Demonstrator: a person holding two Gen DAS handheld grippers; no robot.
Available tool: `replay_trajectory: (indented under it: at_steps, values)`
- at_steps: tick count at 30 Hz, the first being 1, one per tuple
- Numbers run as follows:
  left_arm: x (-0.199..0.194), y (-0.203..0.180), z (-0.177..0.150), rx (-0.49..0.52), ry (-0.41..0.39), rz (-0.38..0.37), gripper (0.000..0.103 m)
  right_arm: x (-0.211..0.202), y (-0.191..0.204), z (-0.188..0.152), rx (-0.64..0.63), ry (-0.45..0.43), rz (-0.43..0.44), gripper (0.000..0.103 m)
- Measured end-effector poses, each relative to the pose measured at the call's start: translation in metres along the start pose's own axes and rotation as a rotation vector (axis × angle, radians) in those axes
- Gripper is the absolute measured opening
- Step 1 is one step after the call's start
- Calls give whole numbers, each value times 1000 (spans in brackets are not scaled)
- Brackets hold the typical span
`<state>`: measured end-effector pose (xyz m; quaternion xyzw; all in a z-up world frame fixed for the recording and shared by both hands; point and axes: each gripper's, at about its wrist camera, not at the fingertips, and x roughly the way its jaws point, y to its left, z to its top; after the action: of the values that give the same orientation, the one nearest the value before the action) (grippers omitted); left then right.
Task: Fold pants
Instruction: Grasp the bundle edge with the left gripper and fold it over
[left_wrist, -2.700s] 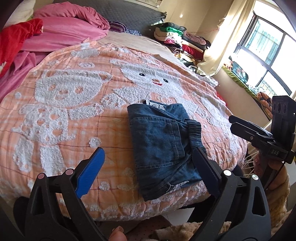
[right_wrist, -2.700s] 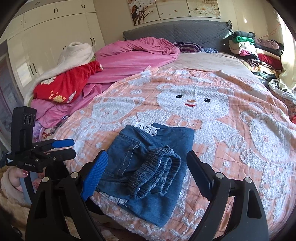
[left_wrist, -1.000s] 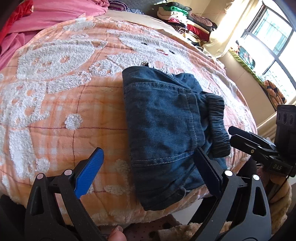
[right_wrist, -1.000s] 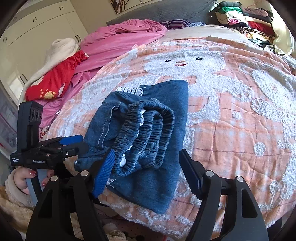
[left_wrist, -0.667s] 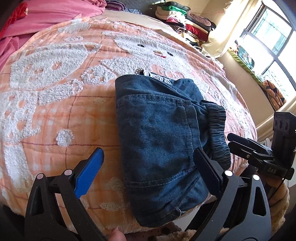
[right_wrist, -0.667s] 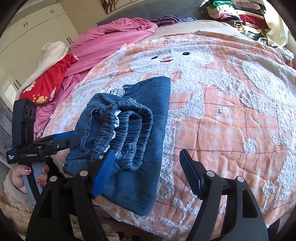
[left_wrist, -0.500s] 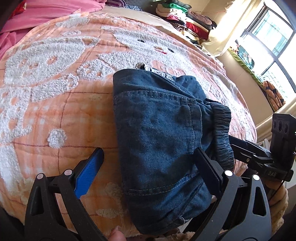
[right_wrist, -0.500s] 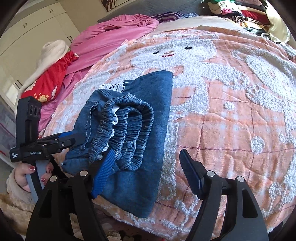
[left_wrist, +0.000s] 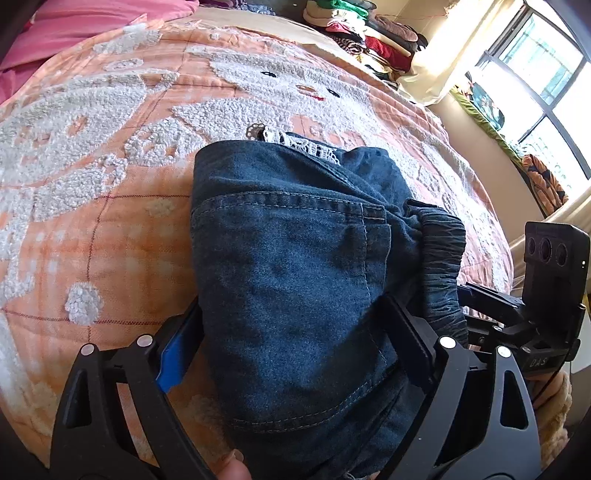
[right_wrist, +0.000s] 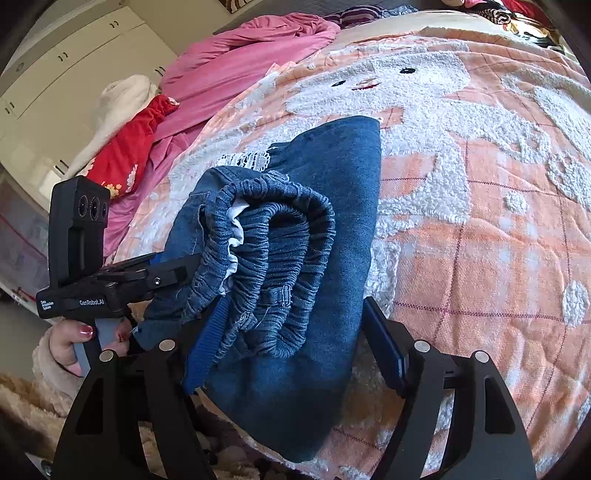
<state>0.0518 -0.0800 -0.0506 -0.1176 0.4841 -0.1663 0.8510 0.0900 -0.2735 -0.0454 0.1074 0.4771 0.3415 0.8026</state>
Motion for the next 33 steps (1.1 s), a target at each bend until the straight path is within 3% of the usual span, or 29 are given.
replay_trajectory:
  at_steps: [5,9,17,24,33]
  values:
    - [2,-4,3,6,3,-3,81,3,-1,3,-12,-1,15,73]
    - [2,-3,7,-3,1,-12,71,5,-2,6,-16,3,32,73]
    - [9,-4,8,-3,2,-12,70,14,1,11,-37,2,29,72]
    - [2,-8,7,9,-9,-15,64,11,10,9,-66,-12,23,61]
    - [-11,-15,8,10,-32,-43,56,0,22,8,-97,-47,10,54]
